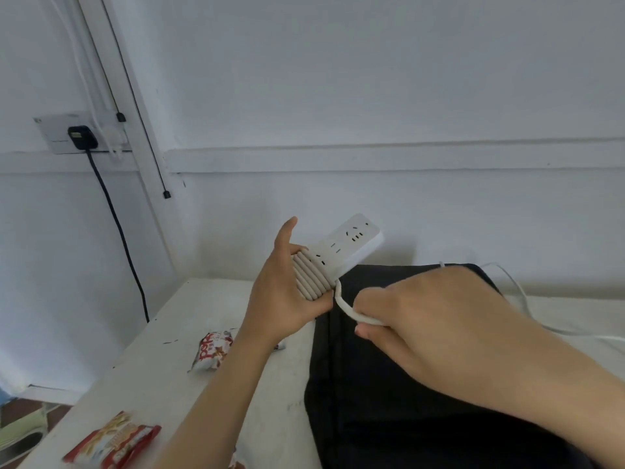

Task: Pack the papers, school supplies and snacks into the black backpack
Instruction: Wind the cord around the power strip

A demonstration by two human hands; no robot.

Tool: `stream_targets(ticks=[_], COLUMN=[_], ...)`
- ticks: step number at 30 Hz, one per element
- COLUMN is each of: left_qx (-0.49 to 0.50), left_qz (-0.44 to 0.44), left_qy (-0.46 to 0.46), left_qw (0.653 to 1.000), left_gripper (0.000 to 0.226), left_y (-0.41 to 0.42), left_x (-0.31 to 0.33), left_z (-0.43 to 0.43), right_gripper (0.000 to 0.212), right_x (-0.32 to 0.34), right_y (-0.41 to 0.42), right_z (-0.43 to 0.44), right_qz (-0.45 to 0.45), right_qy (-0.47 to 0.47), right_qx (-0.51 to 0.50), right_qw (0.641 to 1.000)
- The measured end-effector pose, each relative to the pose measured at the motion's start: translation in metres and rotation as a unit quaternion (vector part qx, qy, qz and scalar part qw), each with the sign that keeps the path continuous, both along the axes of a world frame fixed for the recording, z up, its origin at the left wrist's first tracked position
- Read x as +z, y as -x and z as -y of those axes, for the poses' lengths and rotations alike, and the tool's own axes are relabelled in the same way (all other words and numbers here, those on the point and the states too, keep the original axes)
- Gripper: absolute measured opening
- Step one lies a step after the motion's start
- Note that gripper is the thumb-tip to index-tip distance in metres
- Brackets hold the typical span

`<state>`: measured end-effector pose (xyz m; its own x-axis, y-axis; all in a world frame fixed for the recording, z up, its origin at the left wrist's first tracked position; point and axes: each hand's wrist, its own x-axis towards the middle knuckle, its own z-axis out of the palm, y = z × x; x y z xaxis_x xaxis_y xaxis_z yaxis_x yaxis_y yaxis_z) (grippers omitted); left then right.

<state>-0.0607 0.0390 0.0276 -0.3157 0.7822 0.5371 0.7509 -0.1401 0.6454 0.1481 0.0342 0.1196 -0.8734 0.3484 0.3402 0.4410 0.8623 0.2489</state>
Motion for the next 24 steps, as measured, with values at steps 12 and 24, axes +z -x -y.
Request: stream_targets(ticks=[12, 24], left_qx=[-0.104, -0.09], left_qz=[-0.238, -0.144], left_qy=[-0.092, -0.143], left_qw=[0.961, 0.975], left_gripper=[0.092, 0.061], left_y=[-0.093, -0.156], left_x=[-0.007, -0.001], left_z=[0.012, 0.026], right_gripper=[0.006, 0.008], right_x=[0.064, 0.029], right_y=[-0.064, -0.088], right_z=[-0.087, -0.139], right_qz=[-0.176, -0.175], right_qy=[0.171, 0.519], right_qx=[0.077, 0.093], right_qw=[0.966, 0.831])
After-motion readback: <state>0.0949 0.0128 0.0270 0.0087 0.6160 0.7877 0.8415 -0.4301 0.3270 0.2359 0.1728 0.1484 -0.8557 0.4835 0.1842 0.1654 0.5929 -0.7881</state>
